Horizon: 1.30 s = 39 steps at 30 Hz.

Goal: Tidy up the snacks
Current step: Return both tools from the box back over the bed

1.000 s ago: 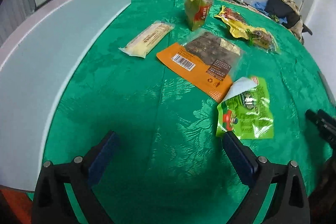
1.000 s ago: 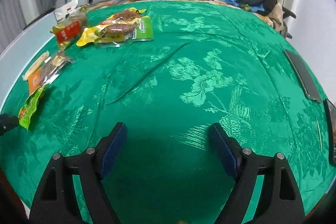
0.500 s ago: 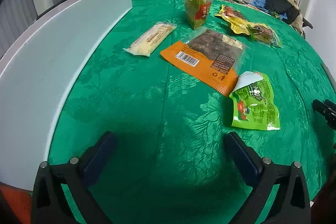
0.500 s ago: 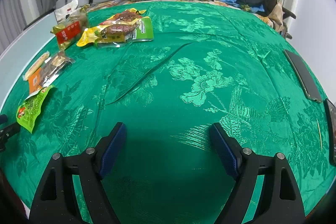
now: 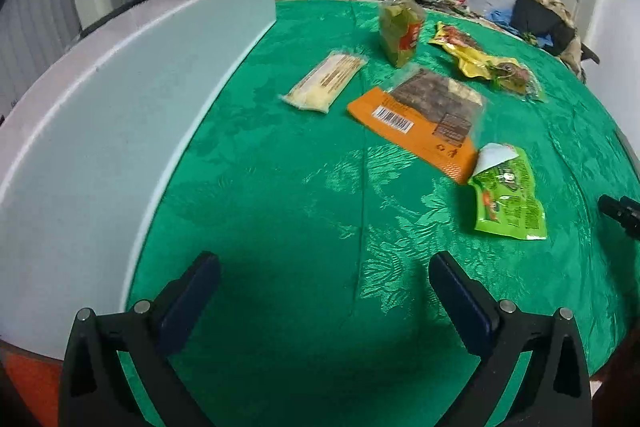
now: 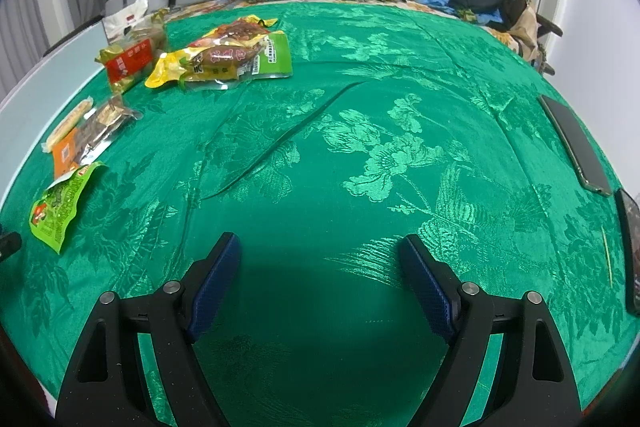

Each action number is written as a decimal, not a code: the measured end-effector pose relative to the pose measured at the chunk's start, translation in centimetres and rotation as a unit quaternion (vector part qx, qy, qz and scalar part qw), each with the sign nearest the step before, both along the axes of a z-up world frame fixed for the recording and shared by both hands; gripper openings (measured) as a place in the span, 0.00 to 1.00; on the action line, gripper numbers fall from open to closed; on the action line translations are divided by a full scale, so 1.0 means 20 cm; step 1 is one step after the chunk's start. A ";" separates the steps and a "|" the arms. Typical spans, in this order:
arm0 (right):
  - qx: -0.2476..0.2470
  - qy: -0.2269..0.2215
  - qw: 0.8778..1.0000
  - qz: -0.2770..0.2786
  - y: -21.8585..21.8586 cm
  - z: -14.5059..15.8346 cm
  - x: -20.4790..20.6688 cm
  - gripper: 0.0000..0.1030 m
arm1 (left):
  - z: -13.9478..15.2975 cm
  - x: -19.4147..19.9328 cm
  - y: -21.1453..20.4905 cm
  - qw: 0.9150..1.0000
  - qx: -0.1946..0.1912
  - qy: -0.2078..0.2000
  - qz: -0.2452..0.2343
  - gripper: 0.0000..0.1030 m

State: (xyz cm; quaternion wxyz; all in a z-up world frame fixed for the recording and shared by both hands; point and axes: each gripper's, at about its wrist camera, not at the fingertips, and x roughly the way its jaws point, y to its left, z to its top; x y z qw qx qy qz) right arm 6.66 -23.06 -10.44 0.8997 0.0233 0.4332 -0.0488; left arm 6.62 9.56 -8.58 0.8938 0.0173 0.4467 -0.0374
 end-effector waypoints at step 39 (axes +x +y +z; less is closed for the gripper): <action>-0.002 0.001 0.997 0.078 -0.04 0.01 0.28 0.80 | -0.06 0.01 -0.09 1.000 0.000 0.010 -0.011 1.00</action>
